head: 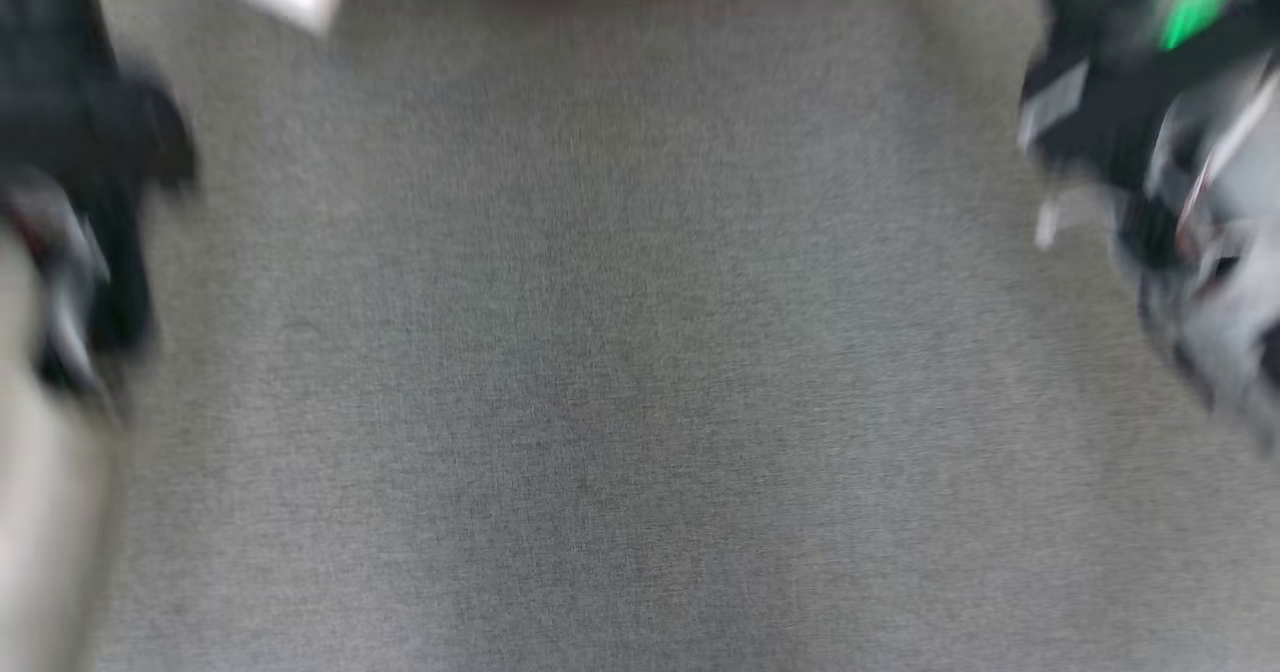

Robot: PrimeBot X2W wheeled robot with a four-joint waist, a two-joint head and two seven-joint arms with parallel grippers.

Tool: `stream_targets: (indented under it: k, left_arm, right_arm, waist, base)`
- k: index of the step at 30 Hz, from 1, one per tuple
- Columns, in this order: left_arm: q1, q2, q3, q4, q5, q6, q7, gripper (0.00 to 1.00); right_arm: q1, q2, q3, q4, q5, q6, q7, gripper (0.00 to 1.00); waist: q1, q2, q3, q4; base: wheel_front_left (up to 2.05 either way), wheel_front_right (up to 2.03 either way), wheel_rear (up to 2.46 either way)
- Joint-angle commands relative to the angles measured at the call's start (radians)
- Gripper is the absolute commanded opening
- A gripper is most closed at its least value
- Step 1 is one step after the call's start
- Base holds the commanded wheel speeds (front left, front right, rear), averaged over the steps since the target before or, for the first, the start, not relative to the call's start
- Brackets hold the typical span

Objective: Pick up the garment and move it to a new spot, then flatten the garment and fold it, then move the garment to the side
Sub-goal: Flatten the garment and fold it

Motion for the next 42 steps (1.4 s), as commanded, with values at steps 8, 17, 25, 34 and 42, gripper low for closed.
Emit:
stream_targets:
  k: [8, 17, 25, 34, 42]
  left_arm:
    - [0.576, -0.071, 0.112, -0.310, -0.012, 0.086, 0.000, 0.00]
    - [0.913, -0.182, 0.110, -0.345, -0.008, 0.062, -0.001, 0.00]
    - [1.081, -0.245, 0.104, -0.336, 0.020, 0.057, -0.001, 0.00]
    - [1.208, -0.249, 0.084, -0.343, 0.019, 0.043, 0.016, 0.00]
    - [1.062, -0.196, 0.047, -0.313, 0.066, -0.003, 0.057, 0.00]
  right_arm:
    - [0.403, -0.082, -0.054, -0.132, 0.019, -0.002, -0.006, 0.00]
    - [0.769, -0.107, -0.172, -0.175, 0.013, -0.002, -0.006, 0.00]
    - [0.969, -0.097, -0.229, -0.184, -0.051, -0.002, 0.000, 0.00]
    - [1.162, -0.086, -0.278, -0.193, -0.099, -0.002, 0.073, 0.00]
    - [1.129, -0.026, -0.332, -0.217, -0.150, -0.002, 0.145, 0.00]
  waist:
    - [0.0003, 0.0001, -0.177, -0.010]
    - [0.0003, 0.0001, -0.287, 0.017]
    - [0.0003, 0.0001, -0.358, 0.027]
    - [0.0003, 0.0001, -0.418, 0.030]
    - [0.0003, 0.0001, -0.389, 0.009]
  base:
    - [0.00, 0.00, 0.00]
    - [0.00, 0.00, 0.00]
    - [0.00, 0.00, 0.00]
    - [0.00, 0.00, 0.00]
    - [0.00, 0.00, 0.00]
